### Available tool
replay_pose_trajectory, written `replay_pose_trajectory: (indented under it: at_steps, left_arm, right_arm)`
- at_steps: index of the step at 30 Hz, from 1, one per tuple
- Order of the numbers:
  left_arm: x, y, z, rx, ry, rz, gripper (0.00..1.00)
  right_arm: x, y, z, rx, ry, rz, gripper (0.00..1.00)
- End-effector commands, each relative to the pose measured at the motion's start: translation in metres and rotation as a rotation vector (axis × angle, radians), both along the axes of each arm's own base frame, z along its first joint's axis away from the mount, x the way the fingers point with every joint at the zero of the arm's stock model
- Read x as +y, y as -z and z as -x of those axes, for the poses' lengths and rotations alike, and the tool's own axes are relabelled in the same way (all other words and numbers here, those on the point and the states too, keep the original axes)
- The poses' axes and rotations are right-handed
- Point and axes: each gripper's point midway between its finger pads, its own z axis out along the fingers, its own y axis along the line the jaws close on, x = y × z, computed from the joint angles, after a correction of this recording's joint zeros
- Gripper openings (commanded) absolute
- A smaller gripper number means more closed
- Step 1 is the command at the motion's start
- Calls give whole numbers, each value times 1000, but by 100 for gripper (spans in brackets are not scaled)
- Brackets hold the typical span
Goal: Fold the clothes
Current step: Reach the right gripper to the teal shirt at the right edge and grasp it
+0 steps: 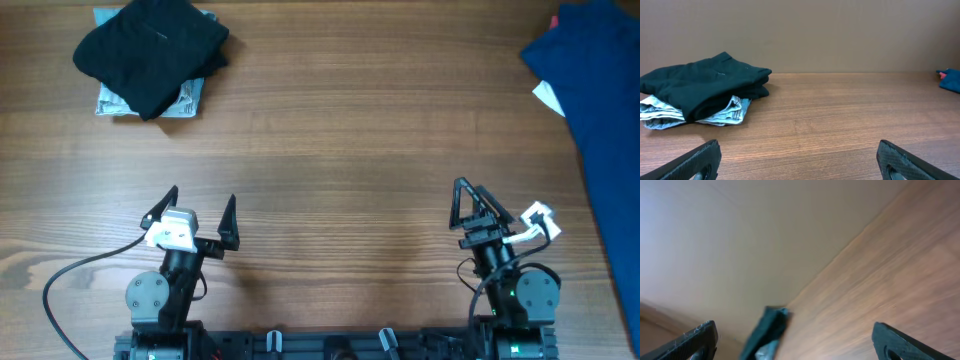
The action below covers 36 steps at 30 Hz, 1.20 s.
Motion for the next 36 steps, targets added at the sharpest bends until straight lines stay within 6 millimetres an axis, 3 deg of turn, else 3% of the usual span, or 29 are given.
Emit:
replay_pose_trajectory:
  at_steps: [1, 4, 8, 10, 13, 14, 15, 16, 19, 22, 25, 29, 36]
  left_arm:
    - [3, 2, 0, -5, -12, -17, 100]
    - [3, 2, 0, -5, -12, -17, 100]
    - [3, 2, 0, -5, -12, -17, 100]
    - [3, 2, 0, -5, -12, -17, 100]
    - [3, 2, 0, -5, -12, -17, 100]
    - [3, 2, 0, -5, -12, -17, 100]
    - [3, 2, 0, -5, -12, -17, 100]
    - [3, 2, 0, -5, -12, -17, 100]
    - [3, 2, 0, -4, -12, -16, 100]
    - [3, 2, 0, -5, -12, -17, 100]
    - [3, 2, 0, -4, -12, -16, 100]
    - [3, 2, 0, -5, -12, -17, 100]
    - [3, 2, 0, -5, -12, -17, 100]
  right_arm:
    - [21, -49, 13, -246, -107, 138, 100]
    - [22, -100, 28, -429, -61, 355, 100]
    - [13, -140, 16, -402, 15, 534, 100]
    - [2, -154, -8, -319, 69, 596, 100]
    - [-32, -158, -65, -53, 189, 672, 100]
    - [-47, -154, -89, 69, 221, 686, 100]
    - [-60, -145, -126, 221, 183, 747, 100]
    - [-69, -138, -145, 310, 164, 777, 100]
    - [-100, -114, -191, 550, 110, 829, 100]
    - [-131, -95, -227, 671, 122, 815, 100]
    - [-155, -71, -244, 698, 128, 856, 100]
    - [-199, -14, -260, 822, 163, 973, 100]
    - [-238, 75, -293, 926, 249, 1058, 99]
